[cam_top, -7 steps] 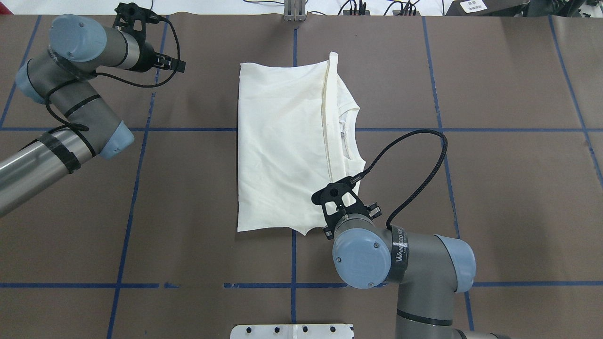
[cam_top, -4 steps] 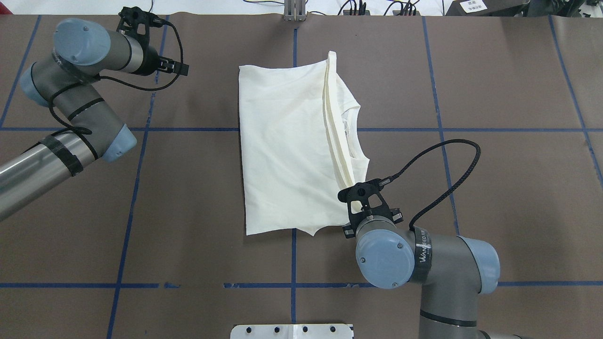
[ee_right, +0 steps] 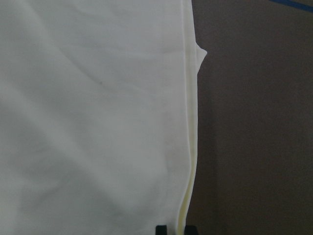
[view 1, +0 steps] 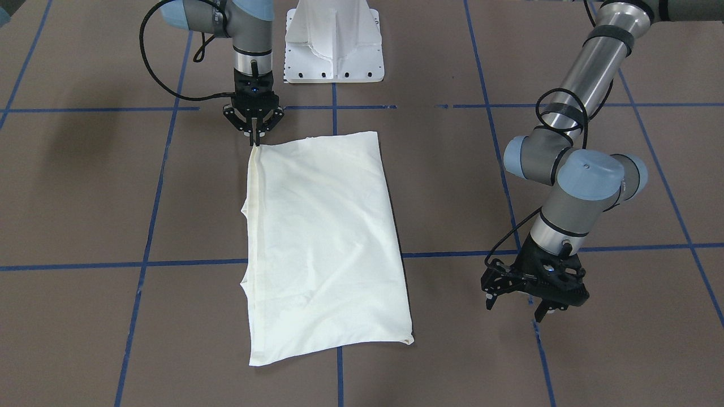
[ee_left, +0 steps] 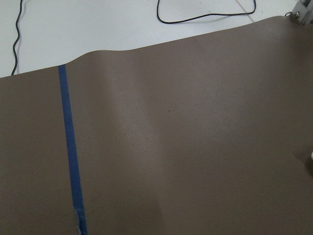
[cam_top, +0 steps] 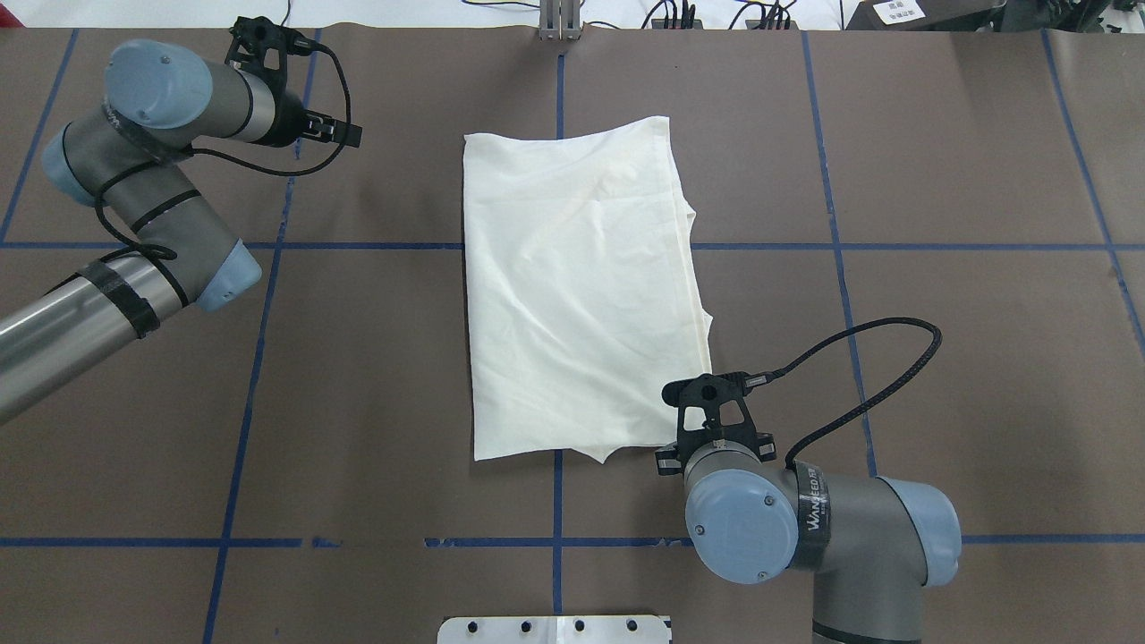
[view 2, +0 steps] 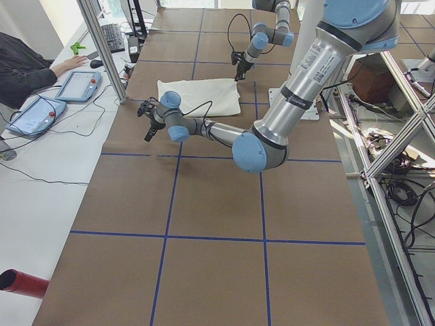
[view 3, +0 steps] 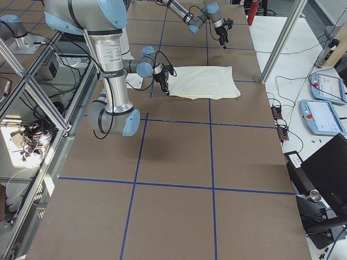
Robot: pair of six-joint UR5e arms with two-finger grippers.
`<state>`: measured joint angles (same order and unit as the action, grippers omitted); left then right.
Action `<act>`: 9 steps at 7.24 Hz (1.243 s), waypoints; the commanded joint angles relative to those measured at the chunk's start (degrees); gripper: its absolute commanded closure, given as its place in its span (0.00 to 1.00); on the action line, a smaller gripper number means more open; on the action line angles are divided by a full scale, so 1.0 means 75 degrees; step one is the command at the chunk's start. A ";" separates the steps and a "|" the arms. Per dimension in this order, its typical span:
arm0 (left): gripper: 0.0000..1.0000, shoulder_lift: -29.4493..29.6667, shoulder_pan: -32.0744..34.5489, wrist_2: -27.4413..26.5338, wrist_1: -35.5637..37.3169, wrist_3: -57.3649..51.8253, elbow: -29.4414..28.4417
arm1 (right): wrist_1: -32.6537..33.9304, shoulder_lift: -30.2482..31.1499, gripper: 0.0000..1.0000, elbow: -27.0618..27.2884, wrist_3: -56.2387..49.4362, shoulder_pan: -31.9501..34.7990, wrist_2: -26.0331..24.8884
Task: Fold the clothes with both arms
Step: 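Lower both grippers toward the shirt edges nearest the robot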
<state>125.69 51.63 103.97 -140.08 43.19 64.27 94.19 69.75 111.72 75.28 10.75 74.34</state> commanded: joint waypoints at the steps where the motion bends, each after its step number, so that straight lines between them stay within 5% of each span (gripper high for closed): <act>1: 0.00 -0.0001 -0.0005 0.0000 -0.0002 0.0043 0.0032 | -0.0032 -0.0101 0.00 0.0162 -0.0087 0.0473 0.0164; 3: 0.00 0.0011 -0.0156 0.0348 0.0091 0.0741 0.0417 | -0.1813 -0.0114 0.00 0.0174 -0.0054 0.1224 0.1296; 5: 0.00 -0.0175 -0.0635 0.0527 0.0127 0.2505 0.1315 | -0.3690 0.0283 0.00 0.0174 0.1323 0.1367 0.1408; 7: 0.00 -0.1331 -0.1863 0.0399 0.0661 0.4334 0.3898 | -0.4601 0.0706 0.00 0.0163 0.2532 0.1437 0.1350; 9: 0.00 -0.1722 -0.3500 -0.1105 0.1948 0.6046 0.5417 | -0.4555 0.0707 0.00 0.0128 0.2934 0.1636 0.1314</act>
<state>114.59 32.66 101.98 -130.96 80.79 98.13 60.31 74.85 112.77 95.22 22.23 84.35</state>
